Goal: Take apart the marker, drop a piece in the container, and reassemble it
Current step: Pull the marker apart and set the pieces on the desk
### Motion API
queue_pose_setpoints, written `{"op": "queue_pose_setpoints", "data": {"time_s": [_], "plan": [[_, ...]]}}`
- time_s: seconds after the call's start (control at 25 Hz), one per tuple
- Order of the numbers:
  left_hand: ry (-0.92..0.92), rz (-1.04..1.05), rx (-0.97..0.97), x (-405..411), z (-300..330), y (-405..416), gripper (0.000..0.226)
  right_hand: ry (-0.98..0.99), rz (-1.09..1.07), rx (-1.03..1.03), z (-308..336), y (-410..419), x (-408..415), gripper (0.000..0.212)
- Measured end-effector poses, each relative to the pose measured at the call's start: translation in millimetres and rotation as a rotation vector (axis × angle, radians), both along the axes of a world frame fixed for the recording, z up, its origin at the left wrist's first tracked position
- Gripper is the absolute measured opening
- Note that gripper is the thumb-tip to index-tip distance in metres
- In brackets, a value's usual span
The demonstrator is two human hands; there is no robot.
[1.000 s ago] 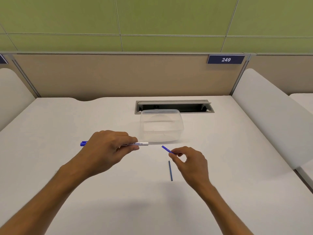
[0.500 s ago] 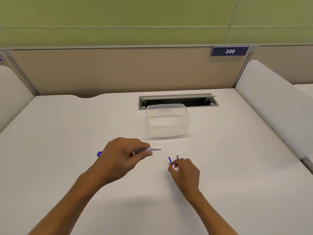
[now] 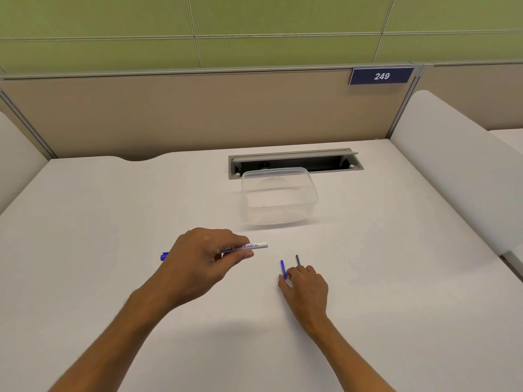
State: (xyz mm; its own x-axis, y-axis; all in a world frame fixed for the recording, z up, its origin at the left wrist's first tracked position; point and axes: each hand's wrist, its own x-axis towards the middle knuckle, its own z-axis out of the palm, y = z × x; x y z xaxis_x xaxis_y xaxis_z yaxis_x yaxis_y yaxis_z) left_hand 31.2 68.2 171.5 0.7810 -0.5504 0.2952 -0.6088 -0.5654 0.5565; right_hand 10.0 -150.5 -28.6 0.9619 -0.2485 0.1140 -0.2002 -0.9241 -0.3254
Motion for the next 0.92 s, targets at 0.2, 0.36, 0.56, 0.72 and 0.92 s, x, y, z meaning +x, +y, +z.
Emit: {"op": "queue_pose_setpoints", "data": {"time_s": [0.2, 0.36, 0.56, 0.72, 0.92], "plan": [[0.003, 0.011, 0.024, -2.8, -3.3, -3.1, 0.020, -0.180, -0.013, 0.103, 22.6, 2.2, -4.9, 0.019], [0.027, 0.033, 0.052, -1.8, -7.6, -6.2, 0.021, -0.460, 0.117, 0.361, 69.7, 3.4, -9.2, 0.014], [0.060, 0.050, 0.073, 0.9, -10.0, -13.0, 0.015, -0.587, 0.431, 0.397, 122.2, 3.0, -21.2, 0.037], [0.097, 0.060, 0.113, 0.2, -12.3, -19.5, 0.016, -0.629, 0.566, 0.080, 136.7, -6.3, -15.1, 0.023], [0.175, 0.099, 0.143, 7.5, -9.9, -21.0, 0.020, -0.653, 0.607, 0.031, 138.5, -25.2, -7.5, 0.013]]}}
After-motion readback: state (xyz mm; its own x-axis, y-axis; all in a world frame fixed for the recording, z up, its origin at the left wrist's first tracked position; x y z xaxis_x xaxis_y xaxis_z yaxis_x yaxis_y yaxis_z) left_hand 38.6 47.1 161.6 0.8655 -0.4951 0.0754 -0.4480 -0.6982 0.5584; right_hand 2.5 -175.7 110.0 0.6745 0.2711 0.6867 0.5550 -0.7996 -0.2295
